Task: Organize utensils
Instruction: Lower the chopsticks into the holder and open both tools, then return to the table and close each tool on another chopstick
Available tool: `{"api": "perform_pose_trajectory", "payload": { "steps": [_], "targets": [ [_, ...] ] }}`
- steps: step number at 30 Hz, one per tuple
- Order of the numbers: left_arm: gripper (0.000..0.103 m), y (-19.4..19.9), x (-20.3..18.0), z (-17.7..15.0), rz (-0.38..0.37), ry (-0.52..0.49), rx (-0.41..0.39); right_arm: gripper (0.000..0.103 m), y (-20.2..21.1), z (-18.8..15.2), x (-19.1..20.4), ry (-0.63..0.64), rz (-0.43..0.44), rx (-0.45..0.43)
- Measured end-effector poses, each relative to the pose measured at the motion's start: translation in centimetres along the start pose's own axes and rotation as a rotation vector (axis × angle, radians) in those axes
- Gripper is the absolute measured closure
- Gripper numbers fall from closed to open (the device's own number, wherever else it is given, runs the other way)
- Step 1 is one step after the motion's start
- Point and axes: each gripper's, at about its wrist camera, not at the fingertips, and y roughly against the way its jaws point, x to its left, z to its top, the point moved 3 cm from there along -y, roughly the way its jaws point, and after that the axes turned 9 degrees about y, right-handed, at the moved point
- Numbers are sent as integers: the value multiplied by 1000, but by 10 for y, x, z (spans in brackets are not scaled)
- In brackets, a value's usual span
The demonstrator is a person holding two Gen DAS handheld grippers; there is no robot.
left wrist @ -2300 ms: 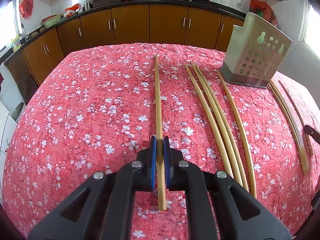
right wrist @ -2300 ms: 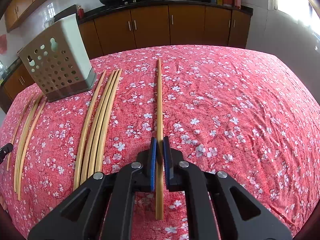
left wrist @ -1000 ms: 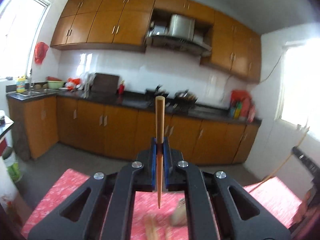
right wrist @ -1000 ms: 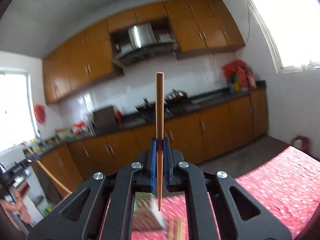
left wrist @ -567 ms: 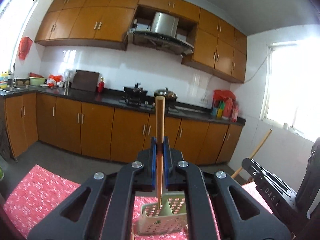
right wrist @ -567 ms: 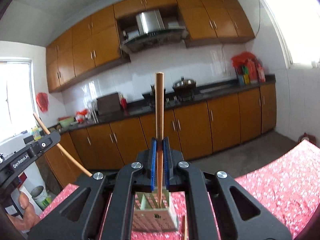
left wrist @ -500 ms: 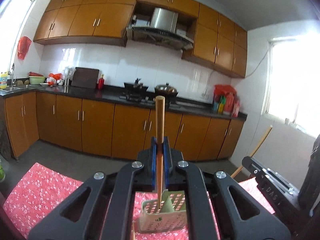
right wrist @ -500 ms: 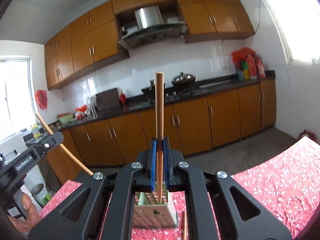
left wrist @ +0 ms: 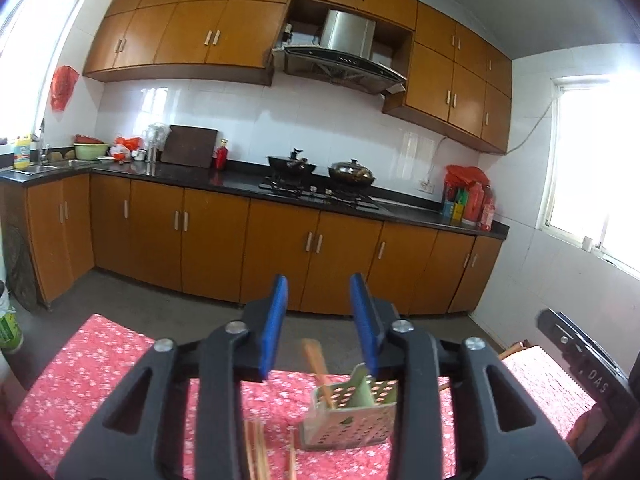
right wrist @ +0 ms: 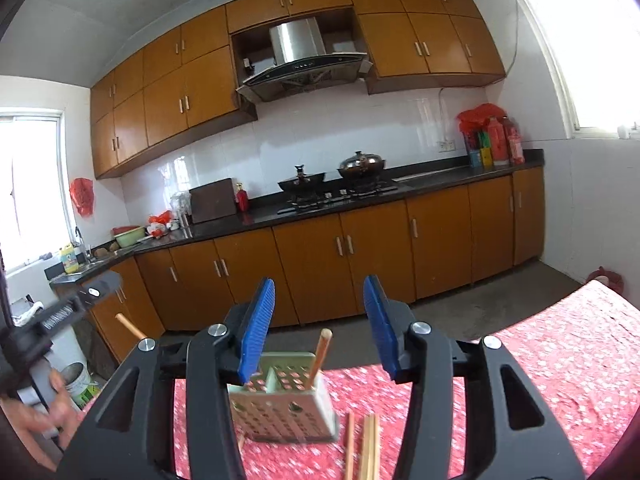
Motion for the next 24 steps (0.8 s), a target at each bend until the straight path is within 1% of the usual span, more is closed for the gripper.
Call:
{"api": "perform_pose_trajectory", "payload": {
  "steps": [1,3,5,6,7,8,9,10,11,12,14,15,18,22,24],
  "targets": [
    [62,6,5,-1,9,1,-3,55,3,-3,-3,-1,-10,12],
    [62,19,20,-7,29,6,3,55,8,-15,-14,-8,-33,54],
    [61,29,37,-20,66,4,26,55,7,-37,-24,-7,-62,139],
    [61,32,44,-26,80,2,39,55,3,-51,-28,-4,-70,196],
    [60,33,53,-37,104,-5,68,59,-3,-67,-31,2,-69,264],
    [60,32,62,-50,127,-14,106,63,-13,-89,-34,9,-58,355],
    [60,30,68,-58,138,-19,133,73,-23,-112,-35,17,-45,448],
    [60,27,76,-71,151,-25,172,81,-30,-129,-35,16,-32,516],
    [60,23,84,-88,166,-26,225,85,-36,-148,-35,1,-6,581],
    [60,21,90,-97,171,-23,258,88,-40,-165,-34,-25,21,628],
    [60,14,101,-119,175,-8,341,88,-41,-185,-31,-62,51,669],
    [60,11,106,-132,176,1,382,88,-41,-190,-26,-72,59,678],
    [60,6,112,-154,164,4,451,88,-46,-201,-16,-70,77,710],
    [60,3,113,-172,151,1,495,88,-50,-212,-9,-48,84,741],
    [60,2,114,-179,148,2,512,88,-51,-216,-6,-37,87,743]
  ]
}}
